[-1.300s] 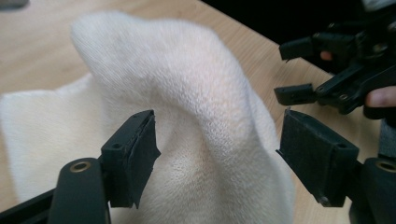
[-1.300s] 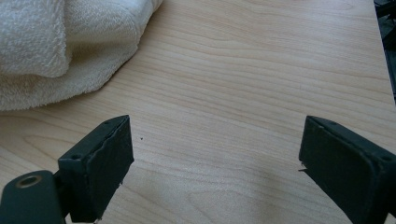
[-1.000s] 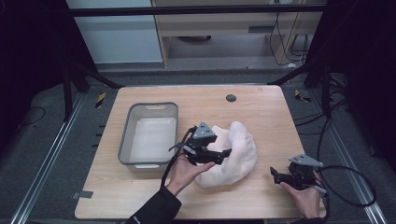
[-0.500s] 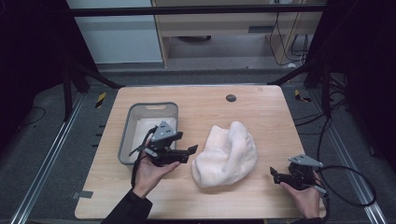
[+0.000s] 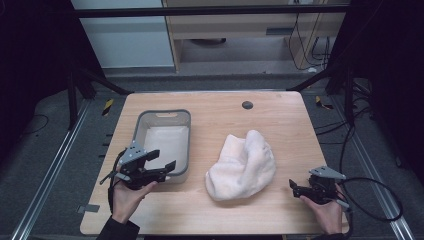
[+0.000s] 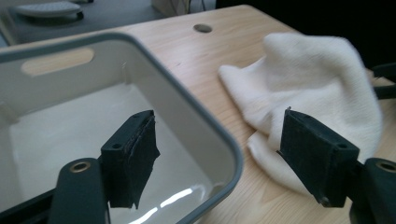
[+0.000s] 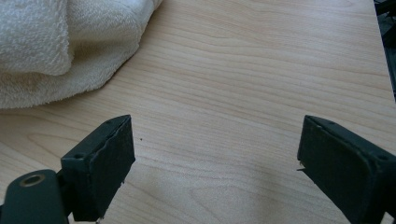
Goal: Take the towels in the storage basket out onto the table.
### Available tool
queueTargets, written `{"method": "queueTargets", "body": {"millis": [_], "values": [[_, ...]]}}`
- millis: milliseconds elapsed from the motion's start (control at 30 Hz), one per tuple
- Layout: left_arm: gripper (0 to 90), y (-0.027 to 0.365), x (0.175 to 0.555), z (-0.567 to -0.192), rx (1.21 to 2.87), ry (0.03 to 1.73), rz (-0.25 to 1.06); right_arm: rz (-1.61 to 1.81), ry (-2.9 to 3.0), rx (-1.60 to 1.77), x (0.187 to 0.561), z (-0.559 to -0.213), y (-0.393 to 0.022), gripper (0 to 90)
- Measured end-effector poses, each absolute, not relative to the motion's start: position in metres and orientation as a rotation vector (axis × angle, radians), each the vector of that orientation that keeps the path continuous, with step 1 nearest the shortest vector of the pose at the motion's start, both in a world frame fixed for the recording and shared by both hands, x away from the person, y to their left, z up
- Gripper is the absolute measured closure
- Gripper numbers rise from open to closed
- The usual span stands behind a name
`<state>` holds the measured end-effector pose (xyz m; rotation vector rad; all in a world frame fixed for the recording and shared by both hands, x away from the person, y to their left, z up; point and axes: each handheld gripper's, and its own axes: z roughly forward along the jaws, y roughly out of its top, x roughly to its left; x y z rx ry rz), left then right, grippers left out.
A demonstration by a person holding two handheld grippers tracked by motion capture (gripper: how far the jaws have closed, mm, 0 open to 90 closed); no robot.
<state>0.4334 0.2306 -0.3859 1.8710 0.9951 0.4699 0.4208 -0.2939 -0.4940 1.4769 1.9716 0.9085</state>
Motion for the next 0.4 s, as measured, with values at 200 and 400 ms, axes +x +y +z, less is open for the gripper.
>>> {"method": "queueTargets", "body": {"millis": [200,400], "values": [[25.1,0.255,0.432,-0.396,1.839,1.088,0.513,0.903,1.974,1.470,0.421,-0.494,-0.294,10.9],[24.4,0.276,0.427,-0.405,1.824,1.155,0.546,0.903,1.970,1.468,0.421,-0.495,-0.294,10.8]]}}
